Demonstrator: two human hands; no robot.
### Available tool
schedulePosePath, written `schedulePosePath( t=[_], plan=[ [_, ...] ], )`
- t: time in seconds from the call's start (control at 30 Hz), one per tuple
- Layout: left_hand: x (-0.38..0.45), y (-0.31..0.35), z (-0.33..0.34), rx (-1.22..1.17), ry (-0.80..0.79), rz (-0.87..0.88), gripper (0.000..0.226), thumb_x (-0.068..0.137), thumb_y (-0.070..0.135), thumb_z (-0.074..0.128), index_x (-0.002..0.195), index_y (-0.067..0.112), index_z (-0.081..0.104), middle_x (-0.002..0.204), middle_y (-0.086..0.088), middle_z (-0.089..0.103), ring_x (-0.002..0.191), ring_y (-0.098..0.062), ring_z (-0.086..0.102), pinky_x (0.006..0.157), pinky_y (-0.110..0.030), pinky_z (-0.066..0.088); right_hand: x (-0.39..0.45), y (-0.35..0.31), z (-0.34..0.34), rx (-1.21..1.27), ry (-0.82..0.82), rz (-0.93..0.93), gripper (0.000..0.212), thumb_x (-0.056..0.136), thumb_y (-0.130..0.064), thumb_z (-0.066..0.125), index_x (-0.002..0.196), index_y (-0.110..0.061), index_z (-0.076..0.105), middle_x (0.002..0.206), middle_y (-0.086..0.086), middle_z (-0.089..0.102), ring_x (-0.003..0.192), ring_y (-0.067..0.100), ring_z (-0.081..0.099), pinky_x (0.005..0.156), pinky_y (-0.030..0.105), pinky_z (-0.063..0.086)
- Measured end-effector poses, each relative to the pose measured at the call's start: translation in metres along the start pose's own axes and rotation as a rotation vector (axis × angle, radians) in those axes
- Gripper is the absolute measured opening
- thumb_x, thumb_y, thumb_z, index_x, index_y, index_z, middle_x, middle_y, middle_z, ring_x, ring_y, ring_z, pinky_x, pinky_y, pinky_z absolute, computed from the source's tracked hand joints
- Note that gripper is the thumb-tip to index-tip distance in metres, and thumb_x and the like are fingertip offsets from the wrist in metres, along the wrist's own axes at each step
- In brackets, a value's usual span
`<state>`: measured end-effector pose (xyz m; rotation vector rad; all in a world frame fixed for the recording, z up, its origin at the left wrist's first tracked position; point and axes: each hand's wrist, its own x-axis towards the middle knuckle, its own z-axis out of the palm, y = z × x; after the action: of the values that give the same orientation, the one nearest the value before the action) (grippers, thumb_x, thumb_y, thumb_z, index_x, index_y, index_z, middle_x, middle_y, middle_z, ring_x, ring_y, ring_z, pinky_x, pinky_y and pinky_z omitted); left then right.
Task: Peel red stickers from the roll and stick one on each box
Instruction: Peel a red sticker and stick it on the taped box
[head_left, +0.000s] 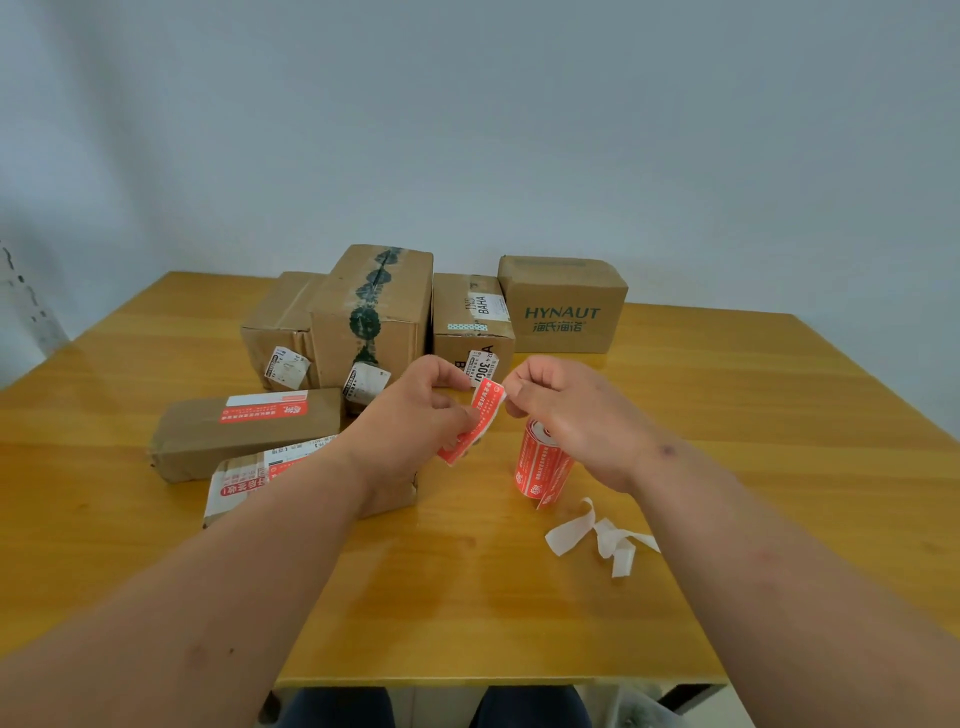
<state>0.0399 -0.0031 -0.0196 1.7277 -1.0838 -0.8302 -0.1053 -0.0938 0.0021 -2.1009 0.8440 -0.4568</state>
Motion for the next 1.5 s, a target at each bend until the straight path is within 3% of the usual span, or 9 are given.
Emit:
schedulePosePath(
  t=[0.23, 0.4, 0.5, 0.6, 0.77, 0.9, 1.13, 1.33, 1.5],
  plan=[
    [-0.002, 0.003, 0.007, 0.224, 0.129, 0.207, 0.004, 0.091, 0.019, 0.064, 0.087, 0.021, 0.064, 0.085, 0.002, 0.070, 0.082, -0.015, 0.066, 0.075, -0.029, 0.054, 0.000, -0.002, 0.006, 0.076, 0.016, -0.010, 0.026, 0.099, -0.031, 0.046, 0.089, -0.012, 0.062, 0.086, 0.003, 0.061, 0.076, 0.015, 0.050, 0.070, 0.031, 0.039],
    [-0.007, 0.007, 0.005, 0.042, 0.059, 0.170, 0.025, 0.093, 0.035, 0.057, 0.088, 0.015, 0.070, 0.090, -0.019, 0.064, 0.075, -0.015, 0.053, 0.068, -0.024, 0.044, 0.000, -0.005, 0.007, 0.066, 0.037, -0.034, 0.026, 0.099, -0.031, 0.047, 0.089, -0.012, 0.061, 0.084, 0.000, 0.062, 0.074, 0.012, 0.050, 0.068, 0.029, 0.040],
    [-0.010, 0.008, 0.005, 0.086, 0.072, 0.157, 0.032, 0.089, 0.047, 0.059, 0.086, 0.018, 0.071, 0.075, -0.009, 0.061, 0.064, -0.009, 0.049, 0.057, -0.015, 0.041, -0.003, -0.006, 0.008, 0.036, 0.028, -0.034, 0.023, 0.098, -0.030, 0.048, 0.083, -0.019, 0.061, 0.077, -0.004, 0.060, 0.065, 0.010, 0.046, 0.059, 0.026, 0.037],
    [-0.010, 0.008, 0.006, 0.126, 0.141, 0.154, 0.022, 0.092, 0.038, 0.060, 0.086, 0.020, 0.071, 0.087, -0.010, 0.069, 0.077, -0.024, 0.061, 0.064, -0.023, 0.047, -0.003, -0.004, 0.010, 0.000, 0.025, -0.041, 0.026, 0.099, -0.031, 0.045, 0.092, -0.011, 0.060, 0.091, 0.010, 0.065, 0.067, 0.013, 0.046, 0.060, 0.029, 0.038],
    [-0.009, 0.007, 0.005, 0.142, 0.191, 0.130, 0.018, 0.096, 0.027, 0.056, 0.089, 0.016, 0.068, 0.090, -0.007, 0.071, 0.088, -0.024, 0.065, 0.077, -0.035, 0.053, -0.003, 0.001, 0.007, -0.047, 0.027, -0.012, 0.025, 0.100, -0.026, 0.044, 0.093, -0.006, 0.057, 0.097, 0.007, 0.066, 0.086, 0.026, 0.060, 0.070, 0.036, 0.046],
    [-0.004, 0.005, -0.003, -0.030, 0.283, 0.029, 0.017, 0.097, 0.022, 0.055, 0.086, 0.020, 0.068, 0.083, 0.000, 0.069, 0.076, -0.012, 0.059, 0.075, -0.030, 0.050, -0.007, 0.010, -0.005, -0.190, -0.019, 0.006, 0.023, 0.100, -0.027, 0.042, 0.082, -0.019, 0.053, 0.078, -0.002, 0.057, 0.064, 0.012, 0.046, 0.059, 0.028, 0.037],
    [-0.002, 0.003, -0.016, -0.382, 0.378, -0.058, 0.012, 0.096, 0.017, 0.058, 0.091, 0.016, 0.069, 0.062, -0.001, 0.053, 0.062, -0.015, 0.045, 0.066, -0.029, 0.047, -0.016, 0.018, -0.019, -0.588, -0.040, 0.059, 0.021, 0.097, -0.027, 0.046, 0.082, -0.020, 0.058, 0.075, -0.013, 0.059, 0.067, 0.005, 0.049, 0.077, 0.030, 0.032],
    [-0.003, 0.004, -0.017, -0.546, 0.331, -0.051, 0.011, 0.096, 0.016, 0.058, 0.096, 0.014, 0.069, 0.065, -0.003, 0.065, 0.062, -0.016, 0.058, 0.070, -0.032, 0.052, -0.020, 0.011, -0.016, -0.868, -0.080, 0.020, 0.017, 0.086, -0.023, 0.048, 0.075, -0.022, 0.061, 0.078, -0.006, 0.064, 0.079, 0.014, 0.058, 0.101, 0.039, 0.027],
    [-0.006, 0.007, -0.018, -0.512, 0.280, -0.023, 0.013, 0.097, 0.017, 0.056, 0.101, 0.012, 0.068, 0.074, -0.004, 0.070, 0.067, -0.017, 0.063, 0.073, -0.032, 0.052, -0.019, 0.004, -0.011, -0.597, 0.063, -0.034, 0.007, 0.088, -0.030, 0.050, 0.085, -0.028, 0.055, 0.089, -0.014, 0.056, 0.083, 0.009, 0.053, 0.099, 0.040, 0.034]
  ],
)
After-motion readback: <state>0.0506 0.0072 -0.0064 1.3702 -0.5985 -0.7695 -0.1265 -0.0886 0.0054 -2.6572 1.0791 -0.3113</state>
